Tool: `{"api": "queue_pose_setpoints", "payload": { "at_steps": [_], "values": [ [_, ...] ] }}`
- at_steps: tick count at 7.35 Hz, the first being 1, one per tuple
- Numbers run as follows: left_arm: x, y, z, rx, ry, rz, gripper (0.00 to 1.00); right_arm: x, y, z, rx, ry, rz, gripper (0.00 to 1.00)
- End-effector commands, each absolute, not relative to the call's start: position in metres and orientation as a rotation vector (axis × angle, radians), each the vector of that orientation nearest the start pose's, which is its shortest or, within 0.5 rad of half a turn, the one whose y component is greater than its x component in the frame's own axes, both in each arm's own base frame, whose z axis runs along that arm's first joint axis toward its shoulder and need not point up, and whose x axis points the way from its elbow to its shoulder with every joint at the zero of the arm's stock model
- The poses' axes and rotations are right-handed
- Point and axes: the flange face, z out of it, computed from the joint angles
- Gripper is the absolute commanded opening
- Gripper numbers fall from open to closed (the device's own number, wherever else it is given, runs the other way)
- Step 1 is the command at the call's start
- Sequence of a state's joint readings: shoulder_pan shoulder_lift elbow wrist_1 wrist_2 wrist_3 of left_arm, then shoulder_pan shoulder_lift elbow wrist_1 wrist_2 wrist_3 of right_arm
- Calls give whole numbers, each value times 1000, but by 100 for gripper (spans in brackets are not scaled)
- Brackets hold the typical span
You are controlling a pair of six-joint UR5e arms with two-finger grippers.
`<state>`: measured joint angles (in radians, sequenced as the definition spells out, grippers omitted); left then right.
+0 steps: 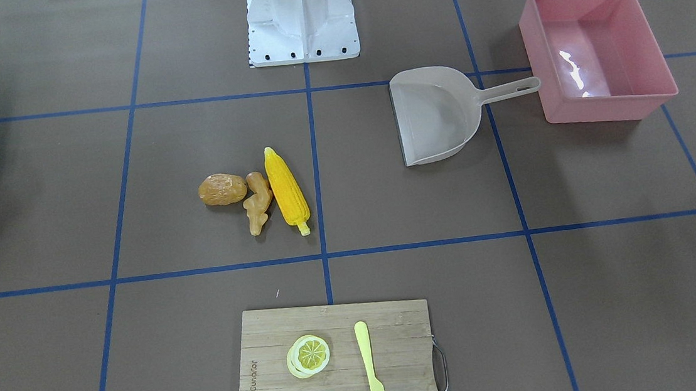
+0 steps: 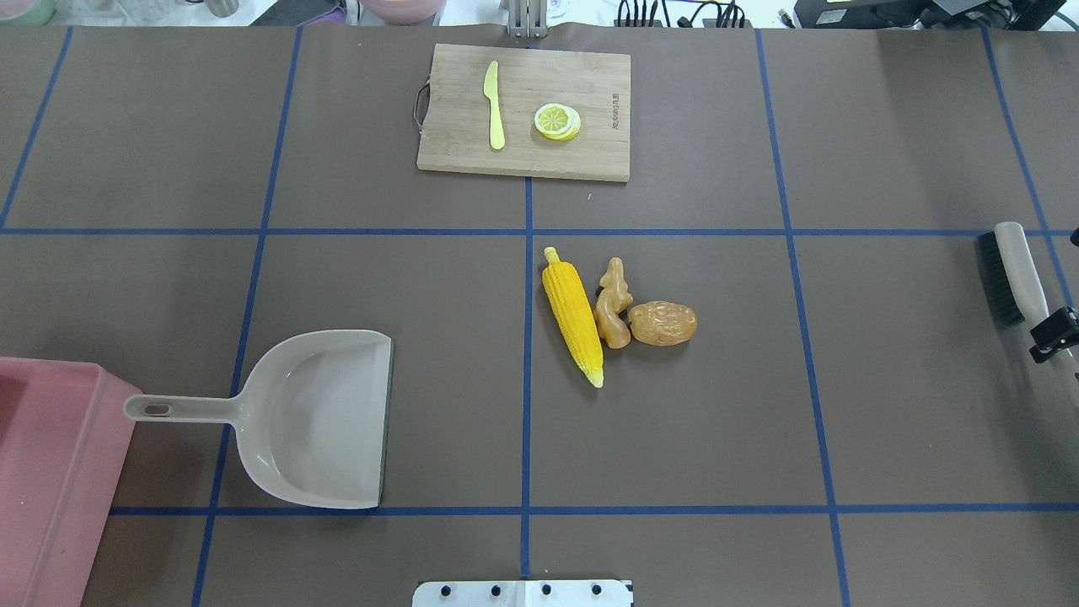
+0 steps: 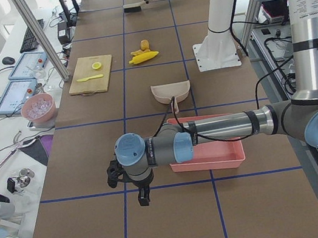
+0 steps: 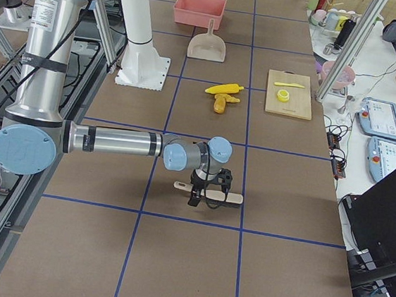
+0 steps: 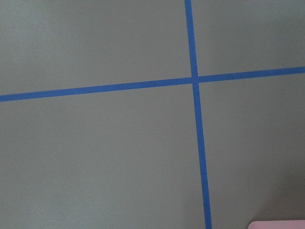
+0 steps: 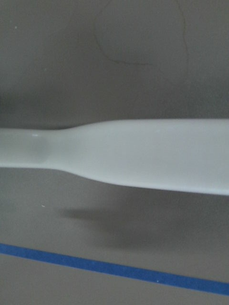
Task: Sweep and dump trash into bin
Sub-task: 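Reach the left gripper to the white dustpan handle and grasp it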
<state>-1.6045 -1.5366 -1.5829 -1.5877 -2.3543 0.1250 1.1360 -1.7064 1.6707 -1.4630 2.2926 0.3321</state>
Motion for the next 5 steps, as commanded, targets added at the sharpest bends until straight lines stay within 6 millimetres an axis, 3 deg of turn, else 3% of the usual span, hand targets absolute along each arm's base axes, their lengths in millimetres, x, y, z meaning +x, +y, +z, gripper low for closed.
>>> {"api": "queue_pose_setpoints", "payload": {
  "at_steps": [1,2,3,4,5],
  "values": [
    [-80,-476,665,63,775,87,99,-129,-429,674,-224,-694,-132,36],
    [-80,-489,650,84,774,94,99,-134,-440,664,-214,-703,-134,9],
    [-78,-509,626,106,771,107,99,-135,-442,662,-215,-703,-131,0],
    [-72,-522,586,117,770,124,99,-135,-442,662,-215,-703,-131,0],
    [-30,-520,541,109,775,209,99,-135,-443,661,-212,-704,-130,0]
  ]
}}
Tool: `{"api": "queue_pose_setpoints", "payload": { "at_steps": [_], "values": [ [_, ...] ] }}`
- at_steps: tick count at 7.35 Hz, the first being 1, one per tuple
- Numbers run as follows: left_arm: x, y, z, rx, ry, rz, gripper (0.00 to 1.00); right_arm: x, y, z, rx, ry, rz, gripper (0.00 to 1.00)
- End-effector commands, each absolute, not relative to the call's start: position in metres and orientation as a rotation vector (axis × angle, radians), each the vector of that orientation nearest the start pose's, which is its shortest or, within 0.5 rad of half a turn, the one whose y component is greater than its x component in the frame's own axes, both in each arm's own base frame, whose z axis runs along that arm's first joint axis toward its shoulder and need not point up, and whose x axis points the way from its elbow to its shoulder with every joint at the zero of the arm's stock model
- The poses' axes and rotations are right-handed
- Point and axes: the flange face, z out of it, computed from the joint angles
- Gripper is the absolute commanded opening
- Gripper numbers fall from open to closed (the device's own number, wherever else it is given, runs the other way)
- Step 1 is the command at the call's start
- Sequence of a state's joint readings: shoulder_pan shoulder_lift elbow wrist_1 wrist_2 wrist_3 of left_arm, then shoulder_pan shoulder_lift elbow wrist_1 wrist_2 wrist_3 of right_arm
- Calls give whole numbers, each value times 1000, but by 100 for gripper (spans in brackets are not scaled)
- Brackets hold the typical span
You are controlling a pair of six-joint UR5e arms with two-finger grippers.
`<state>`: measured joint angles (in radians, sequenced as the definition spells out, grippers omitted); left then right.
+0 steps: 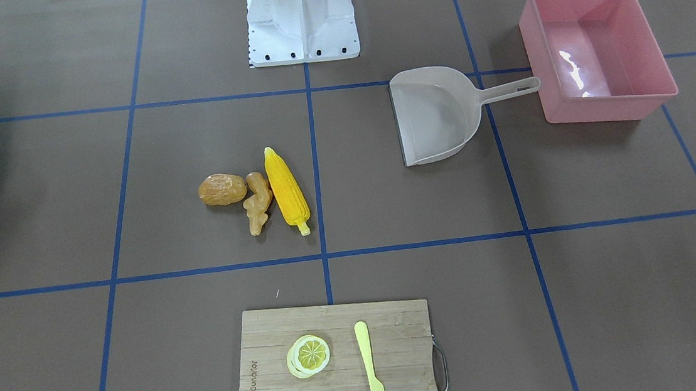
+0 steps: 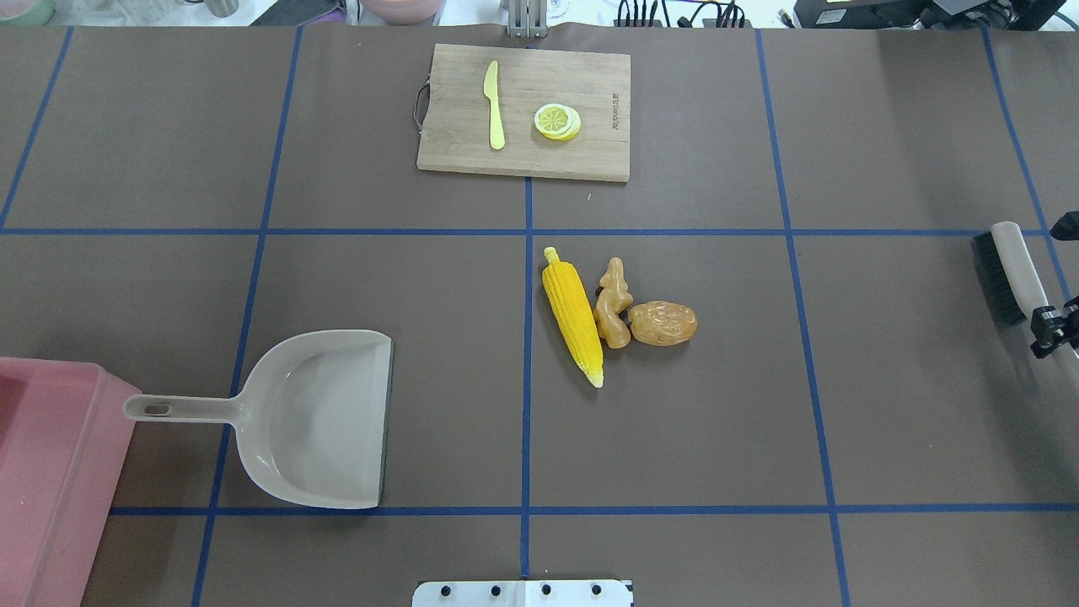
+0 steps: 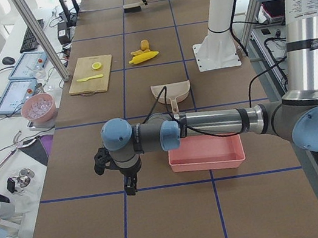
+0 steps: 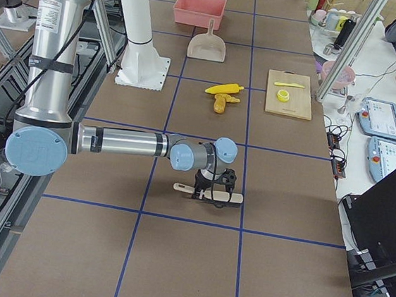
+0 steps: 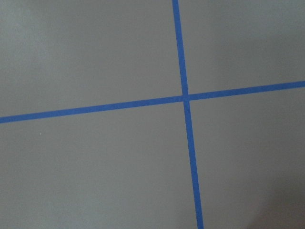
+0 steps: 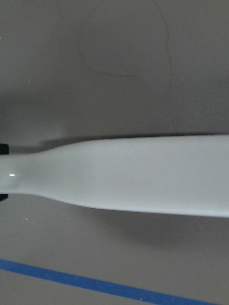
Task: Sweep and dump trash into bin
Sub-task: 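Reach the left gripper to the white dustpan handle and grasp it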
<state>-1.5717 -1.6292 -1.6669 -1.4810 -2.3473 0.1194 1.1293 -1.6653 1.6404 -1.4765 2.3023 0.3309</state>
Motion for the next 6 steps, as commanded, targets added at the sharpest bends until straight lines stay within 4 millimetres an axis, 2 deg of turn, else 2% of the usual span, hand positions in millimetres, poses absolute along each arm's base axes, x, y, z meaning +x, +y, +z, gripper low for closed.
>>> {"api": "queue_pose_setpoints", "payload": {
  "at_steps": [1,3,4,5,6],
  "values": [
    [17,-523,492,100,780,302,99,-135,-443,658,-206,-706,-133,0],
    [81,-537,412,108,789,433,100,-124,-448,648,-174,-717,-127,0],
    [102,-523,384,124,795,489,100,-116,-453,639,-146,-726,-116,0],
    [121,-515,366,155,803,545,100,-113,-461,630,-127,-730,-110,0],
    [147,-507,340,206,763,624,100,-107,-463,618,-102,-740,-102,0]
  ]
}}
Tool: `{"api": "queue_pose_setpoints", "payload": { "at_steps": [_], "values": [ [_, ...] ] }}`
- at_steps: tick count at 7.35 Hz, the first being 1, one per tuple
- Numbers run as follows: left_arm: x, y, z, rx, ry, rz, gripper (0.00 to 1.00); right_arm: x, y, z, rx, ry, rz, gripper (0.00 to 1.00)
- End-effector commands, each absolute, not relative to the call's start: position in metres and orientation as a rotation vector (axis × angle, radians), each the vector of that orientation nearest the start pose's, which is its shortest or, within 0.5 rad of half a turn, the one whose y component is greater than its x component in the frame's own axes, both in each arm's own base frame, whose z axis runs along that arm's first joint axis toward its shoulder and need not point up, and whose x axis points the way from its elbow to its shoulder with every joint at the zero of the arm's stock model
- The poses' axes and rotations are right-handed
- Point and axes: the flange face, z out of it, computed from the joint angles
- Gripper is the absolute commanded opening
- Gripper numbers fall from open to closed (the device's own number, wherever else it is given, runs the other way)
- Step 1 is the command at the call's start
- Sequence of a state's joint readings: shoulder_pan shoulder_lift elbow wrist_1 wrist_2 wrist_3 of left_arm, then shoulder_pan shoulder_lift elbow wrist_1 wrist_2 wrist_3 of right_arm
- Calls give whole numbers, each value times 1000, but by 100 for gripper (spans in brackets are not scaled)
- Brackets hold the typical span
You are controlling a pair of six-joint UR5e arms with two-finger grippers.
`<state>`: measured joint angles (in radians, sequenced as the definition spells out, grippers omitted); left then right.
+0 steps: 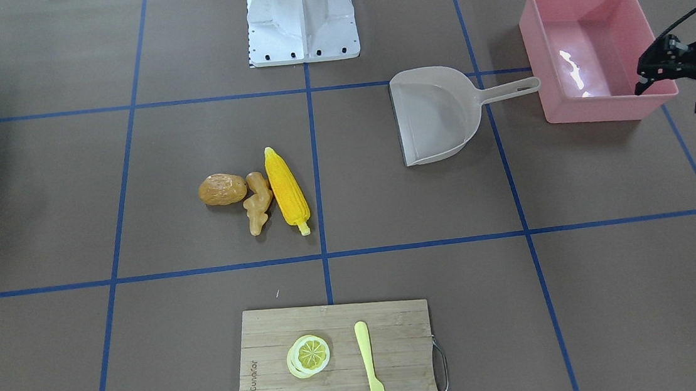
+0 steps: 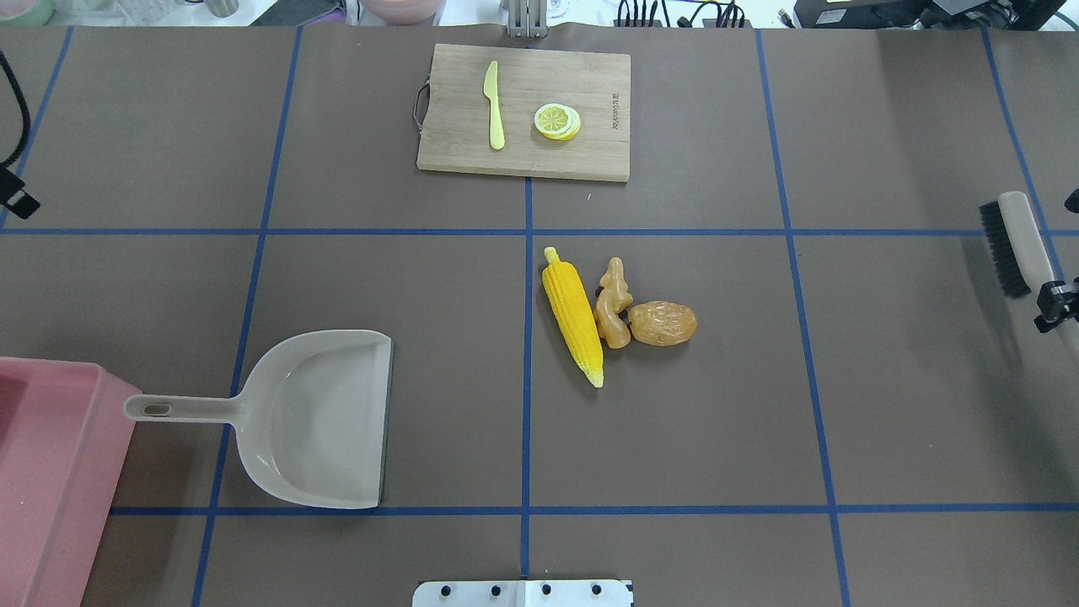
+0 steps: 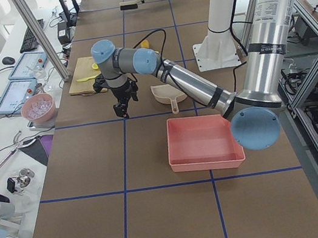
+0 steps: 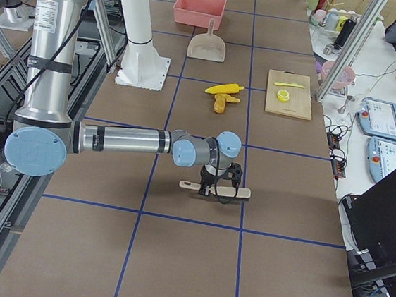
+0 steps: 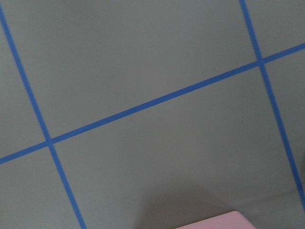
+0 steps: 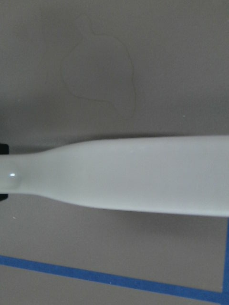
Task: Sweep and dump trash into bin
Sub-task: 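Reach the left gripper to the white dustpan handle and grasp it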
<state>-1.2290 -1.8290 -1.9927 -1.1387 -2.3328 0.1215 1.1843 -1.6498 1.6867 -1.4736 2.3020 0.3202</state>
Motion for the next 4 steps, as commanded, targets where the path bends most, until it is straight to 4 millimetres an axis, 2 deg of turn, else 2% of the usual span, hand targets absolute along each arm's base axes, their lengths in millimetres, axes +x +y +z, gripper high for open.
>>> {"api": "queue_pose_setpoints", "payload": {
  "at_steps": [1,2,3,4],
  "values": [
    [172,-485,318,259,705,708,100,-103,-458,604,-85,-751,-96,0],
    [196,-456,304,283,696,786,100,-106,-457,593,-84,-788,-104,0],
    [220,-437,296,302,670,853,100,-94,-454,587,-105,-869,-80,0],
    [252,-416,288,328,632,937,100,-78,-442,583,-88,-886,-66,0]
  ]
}}
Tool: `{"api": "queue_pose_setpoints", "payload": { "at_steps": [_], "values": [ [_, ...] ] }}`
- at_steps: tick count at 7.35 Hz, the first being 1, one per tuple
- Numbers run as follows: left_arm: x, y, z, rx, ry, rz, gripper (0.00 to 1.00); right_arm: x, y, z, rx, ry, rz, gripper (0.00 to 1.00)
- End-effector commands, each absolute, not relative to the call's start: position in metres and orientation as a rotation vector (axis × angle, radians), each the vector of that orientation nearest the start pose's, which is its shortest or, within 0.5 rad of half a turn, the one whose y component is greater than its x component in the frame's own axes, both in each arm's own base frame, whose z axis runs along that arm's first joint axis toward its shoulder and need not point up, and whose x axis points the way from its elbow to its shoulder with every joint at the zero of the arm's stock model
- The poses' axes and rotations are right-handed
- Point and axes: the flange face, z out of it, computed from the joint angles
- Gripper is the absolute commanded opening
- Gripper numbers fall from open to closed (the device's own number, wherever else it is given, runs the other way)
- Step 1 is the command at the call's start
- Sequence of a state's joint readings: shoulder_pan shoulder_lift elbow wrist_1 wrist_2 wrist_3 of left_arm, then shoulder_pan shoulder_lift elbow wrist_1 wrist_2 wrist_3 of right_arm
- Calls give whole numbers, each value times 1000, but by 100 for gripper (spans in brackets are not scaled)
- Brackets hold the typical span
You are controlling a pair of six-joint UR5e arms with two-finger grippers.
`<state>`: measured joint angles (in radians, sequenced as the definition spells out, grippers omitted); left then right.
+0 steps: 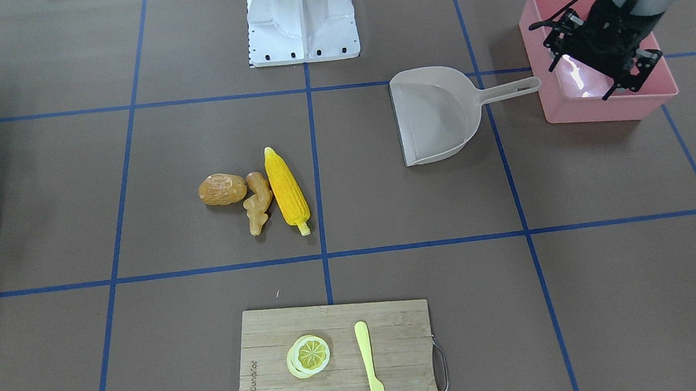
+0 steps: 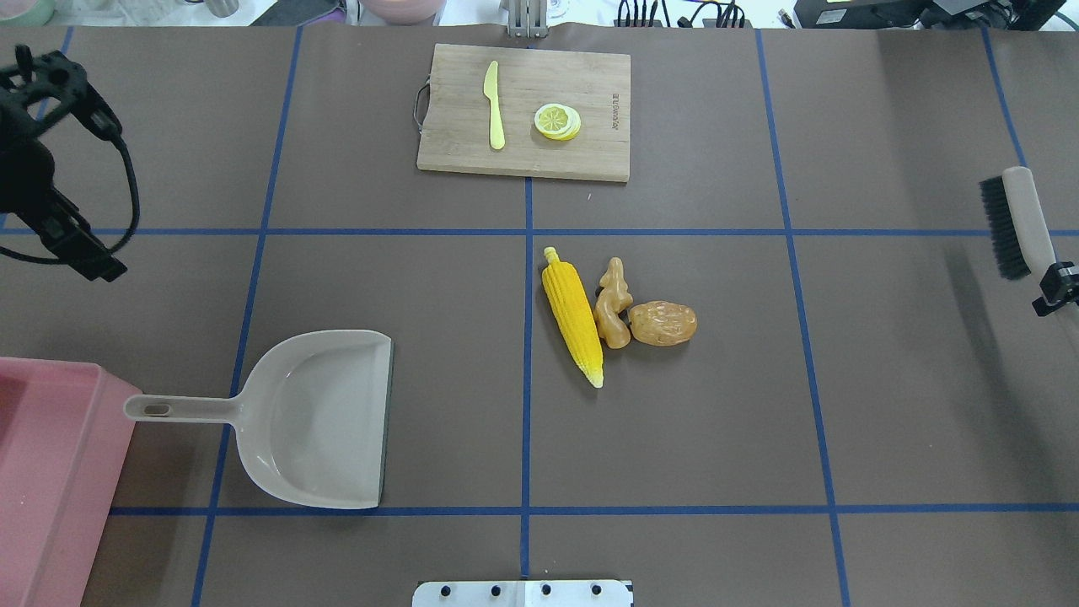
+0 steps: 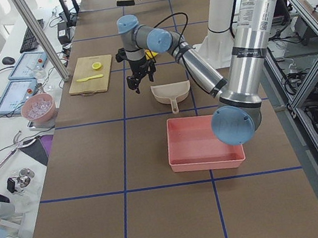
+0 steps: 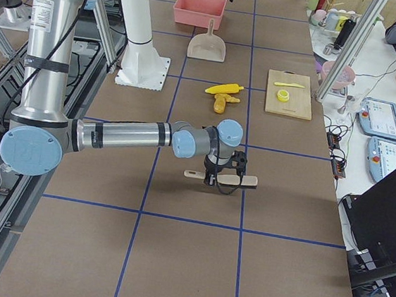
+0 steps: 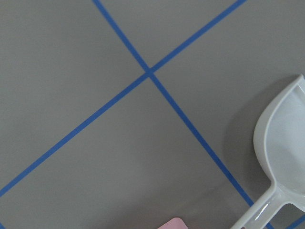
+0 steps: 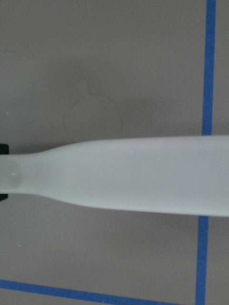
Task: Sweep and dump trash into bin
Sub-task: 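Reach the left gripper to the white dustpan handle and grasp it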
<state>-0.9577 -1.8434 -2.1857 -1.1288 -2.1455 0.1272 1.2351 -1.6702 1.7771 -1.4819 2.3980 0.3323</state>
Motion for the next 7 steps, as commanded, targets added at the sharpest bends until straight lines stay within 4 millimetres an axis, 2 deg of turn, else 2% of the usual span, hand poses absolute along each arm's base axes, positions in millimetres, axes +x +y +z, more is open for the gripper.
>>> {"api": "queue_pose_setpoints", "payload": {
  "at_steps": [1,3,4,5,6,7],
  "values": [
    [274,-399,283,373,559,994,100,-75,-439,572,-71,-887,-66,0],
    [305,-358,310,459,449,1095,100,-64,-444,564,-50,-909,-49,0],
    [300,-352,327,484,457,1108,100,-64,-446,565,-65,-913,-42,0],
    [300,-342,344,508,470,1148,100,-64,-446,557,-52,-917,-44,0],
    [302,-337,358,514,464,1194,99,-66,-452,562,-50,-910,-56,0],
    [312,-339,369,531,472,1221,99,-67,-459,562,-43,-912,-50,0]
  ]
}}
